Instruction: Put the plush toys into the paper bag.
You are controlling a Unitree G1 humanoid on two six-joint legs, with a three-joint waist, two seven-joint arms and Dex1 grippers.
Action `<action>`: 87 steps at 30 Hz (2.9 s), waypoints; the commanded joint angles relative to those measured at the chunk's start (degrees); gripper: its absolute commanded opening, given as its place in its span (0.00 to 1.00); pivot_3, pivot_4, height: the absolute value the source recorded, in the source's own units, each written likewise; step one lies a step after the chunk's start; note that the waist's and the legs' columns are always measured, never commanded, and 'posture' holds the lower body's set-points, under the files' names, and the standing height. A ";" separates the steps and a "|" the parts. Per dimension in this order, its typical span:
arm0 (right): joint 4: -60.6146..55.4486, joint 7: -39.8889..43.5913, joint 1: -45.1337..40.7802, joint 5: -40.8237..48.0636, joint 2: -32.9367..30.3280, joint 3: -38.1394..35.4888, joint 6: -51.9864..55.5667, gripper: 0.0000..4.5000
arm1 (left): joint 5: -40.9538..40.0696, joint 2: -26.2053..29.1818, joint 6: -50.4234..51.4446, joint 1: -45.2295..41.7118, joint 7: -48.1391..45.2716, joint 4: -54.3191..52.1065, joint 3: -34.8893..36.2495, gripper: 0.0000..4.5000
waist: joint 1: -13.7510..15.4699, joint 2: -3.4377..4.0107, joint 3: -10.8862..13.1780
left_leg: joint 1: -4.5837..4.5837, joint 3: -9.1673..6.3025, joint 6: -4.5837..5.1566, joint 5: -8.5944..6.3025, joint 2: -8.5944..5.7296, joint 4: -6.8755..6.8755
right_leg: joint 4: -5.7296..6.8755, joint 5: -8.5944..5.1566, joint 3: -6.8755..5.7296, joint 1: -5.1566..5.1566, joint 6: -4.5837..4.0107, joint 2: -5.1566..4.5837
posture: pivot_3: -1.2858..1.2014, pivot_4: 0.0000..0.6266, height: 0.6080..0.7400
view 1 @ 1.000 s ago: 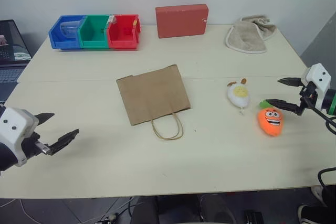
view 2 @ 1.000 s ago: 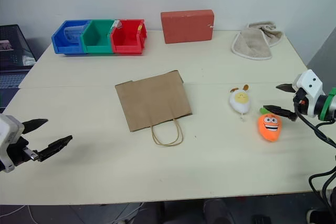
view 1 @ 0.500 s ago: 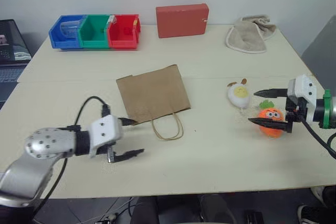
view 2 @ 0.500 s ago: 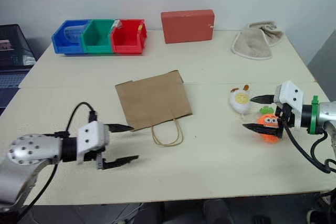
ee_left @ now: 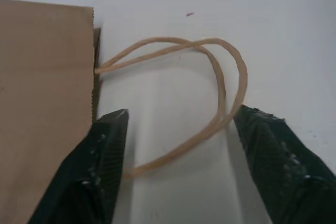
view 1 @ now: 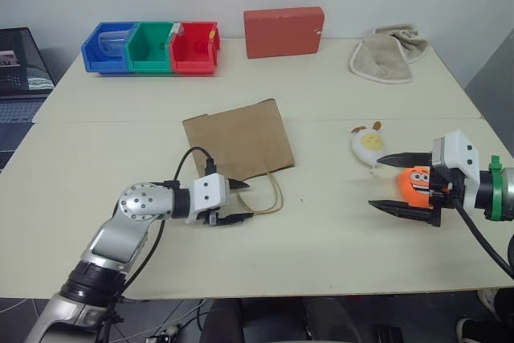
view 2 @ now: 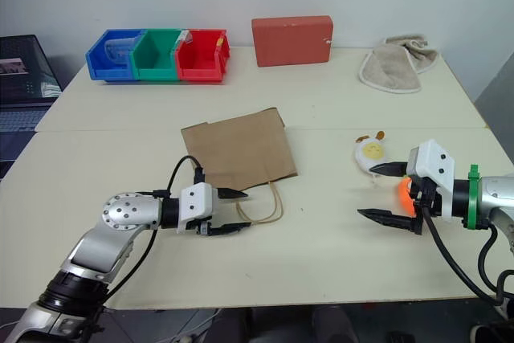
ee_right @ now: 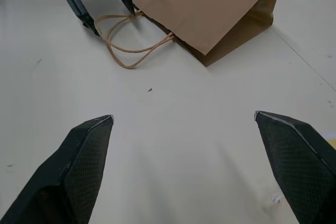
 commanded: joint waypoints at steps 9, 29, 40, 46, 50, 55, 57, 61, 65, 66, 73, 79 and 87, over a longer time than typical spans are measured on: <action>-4.20 -1.46 1.16 2.62 -0.19 -2.16 1.05 1.00 | -1.33 -0.46 -0.97 -1.09 -3.56 1.11 0.27 0.01 | 0.29 0.00 0.00 | -0.01 -0.05 0.00 0.00 -0.01 0.01 | 0.00 -0.10 -0.04 0.02 0.19 0.00 | 0.52 0.24 1.00; -4.48 -17.98 -9.54 -2.96 17.23 18.66 2.20 0.48 | -29.16 -1.44 34.78 -14.85 -0.50 -6.59 13.33 0.00 | 0.24 -0.05 0.01 | -0.06 -0.31 0.00 0.00 0.04 0.00 | 0.06 -0.12 -0.24 -0.01 0.23 0.07 | 0.52 0.24 1.00; 14.22 -28.30 -19.27 -17.70 36.91 30.36 -7.21 0.00 | -35.39 -3.26 42.71 -17.29 5.75 -9.87 15.92 0.00 | 0.32 -0.06 0.01 | -0.12 -0.43 -0.02 0.01 0.02 -0.04 | 0.08 0.02 -0.37 -0.05 -0.01 0.06 | 0.52 0.24 1.00; 26.90 -32.77 -22.75 -23.67 45.68 32.16 -12.93 0.00 | -37.25 -4.13 44.50 -17.91 8.24 -10.51 16.86 0.00 | 0.25 -0.06 0.01 | -0.13 -0.48 -0.02 0.01 0.02 -0.05 | 0.13 0.03 -0.42 -0.06 -0.02 0.06 | 0.52 0.24 1.00; 31.95 -34.46 -24.06 -26.37 48.73 32.07 -16.00 0.00 | -38.88 -4.17 45.72 -17.70 9.36 -11.35 17.44 0.00 | 0.45 -0.06 0.01 | -0.21 -0.53 -0.03 0.00 0.01 -0.04 | 0.12 0.03 -0.47 -0.09 -0.02 0.04 | 0.52 0.24 1.00; 37.79 -36.44 -24.42 -29.14 51.63 32.41 -16.71 0.00 | -39.65 -3.54 45.69 -18.57 11.15 -11.03 19.51 0.00 | 0.40 -0.06 0.01 | -0.20 -0.54 -0.03 0.01 0.02 -0.06 | 0.15 0.03 -0.49 -0.11 -0.03 0.04 | 0.52 0.24 1.00; 38.26 -36.79 -23.75 -29.29 52.28 31.85 -15.99 0.00 | -39.07 -2.27 44.64 -20.14 11.41 -9.84 21.01 0.00 | 0.39 -0.06 0.02 | -0.22 -0.54 -0.03 0.01 0.02 -0.06 | 0.16 0.04 -0.49 -0.15 -0.03 0.05 | 0.52 0.24 1.00; 39.22 -37.08 -23.52 -29.90 53.22 31.61 -15.56 0.00 | -38.37 0.40 42.89 -22.58 10.44 -8.74 22.79 0.00 | 0.34 -0.06 0.01 | -0.29 -0.55 -0.04 0.01 0.02 -0.05 | 0.18 0.04 -0.50 -0.23 -0.03 0.05 | 0.52 0.24 1.00; 38.71 -37.53 -23.30 -30.28 53.55 31.44 -15.02 0.00 | -37.42 2.25 41.67 -24.47 9.93 -7.09 23.31 0.00 | 0.29 -0.06 0.01 | -0.31 -0.54 -0.04 0.00 0.02 -0.08 | 0.17 0.03 -0.50 -0.26 -0.03 0.05 | 0.52 0.24 1.00; 38.78 -37.70 -23.13 -30.40 53.55 31.34 -15.06 0.00 | -36.77 2.69 40.97 -24.53 9.42 -6.85 23.01 0.00 | 0.28 -0.06 0.01 | -0.31 -0.54 -0.04 0.01 0.02 -0.08 | 0.17 0.03 -0.50 -0.26 -0.03 0.04 | 0.52 0.24 1.00; 39.11 -37.19 -22.75 -30.53 53.05 31.64 -14.36 0.00 | -32.54 2.12 34.79 -29.77 10.14 -3.76 22.97 0.00 | 0.30 -0.07 0.01 | -0.33 -0.55 -0.04 0.00 0.02 -0.07 | 0.17 0.04 -0.51 -0.27 -0.03 0.05 | 0.52 0.24 1.00; 40.37 -36.75 -23.76 -30.65 53.19 31.71 -14.62 0.00 | -31.38 0.47 33.02 -32.10 10.97 -3.98 22.11 0.00 | 0.15 -0.07 0.01 | -0.35 -0.54 -0.04 0.01 0.01 -0.07 | 0.18 0.04 -0.50 -0.30 -0.03 0.05 | 0.52 0.24 1.00; 37.69 -36.35 -24.68 -29.37 53.42 30.13 -15.63 0.00 | -29.71 -0.05 32.22 -26.76 8.93 -7.45 19.66 0.00 | -0.05 -0.07 0.01 | -0.37 -0.53 -0.04 0.01 0.01 -0.08 | 0.20 0.04 -0.49 -0.33 -0.03 0.04 | 0.52 0.24 1.00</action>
